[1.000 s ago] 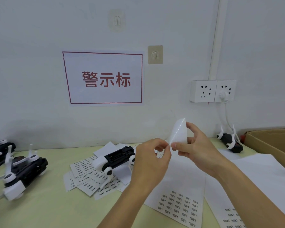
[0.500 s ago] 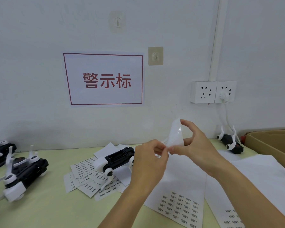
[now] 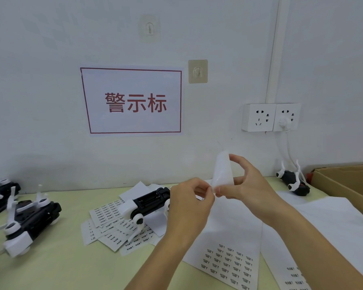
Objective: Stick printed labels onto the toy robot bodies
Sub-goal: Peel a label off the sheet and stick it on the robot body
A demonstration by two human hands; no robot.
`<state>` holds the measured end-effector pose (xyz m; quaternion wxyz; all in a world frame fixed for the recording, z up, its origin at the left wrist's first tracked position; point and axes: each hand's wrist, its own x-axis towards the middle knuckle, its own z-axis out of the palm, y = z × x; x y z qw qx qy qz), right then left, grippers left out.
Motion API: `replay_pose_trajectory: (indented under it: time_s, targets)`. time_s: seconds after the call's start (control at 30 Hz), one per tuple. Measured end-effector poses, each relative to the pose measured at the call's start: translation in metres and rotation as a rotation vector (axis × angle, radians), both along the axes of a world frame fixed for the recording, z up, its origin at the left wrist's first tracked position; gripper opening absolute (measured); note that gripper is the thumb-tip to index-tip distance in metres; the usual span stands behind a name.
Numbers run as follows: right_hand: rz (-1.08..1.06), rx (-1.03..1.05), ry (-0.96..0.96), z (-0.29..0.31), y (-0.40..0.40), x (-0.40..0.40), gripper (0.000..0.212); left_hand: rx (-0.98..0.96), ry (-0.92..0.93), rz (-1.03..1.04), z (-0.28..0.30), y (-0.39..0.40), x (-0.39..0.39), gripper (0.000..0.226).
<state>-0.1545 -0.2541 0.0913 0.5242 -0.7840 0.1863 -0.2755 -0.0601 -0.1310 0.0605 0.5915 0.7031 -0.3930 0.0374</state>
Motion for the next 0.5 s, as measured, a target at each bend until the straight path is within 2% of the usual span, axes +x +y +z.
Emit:
replay_pose_trajectory:
  time_s: [0.2,0.33,0.5]
  targets:
    - [0.008,0.047,-0.018,0.0017,0.0005,-0.0011,0.075,0.0,0.041,-0.039,0.0005,0.0009,0.0007,0.011]
    - [0.007,0.04,-0.012,0.0016,0.0022,-0.0012,0.074,0.042,0.012,-0.029,0.0004,0.0013,0.0007,0.02]
    - [0.018,0.044,-0.008,0.0009,0.0034,-0.0005,0.072,0.074,-0.014,0.005,-0.0004,0.001,-0.0001,0.018]
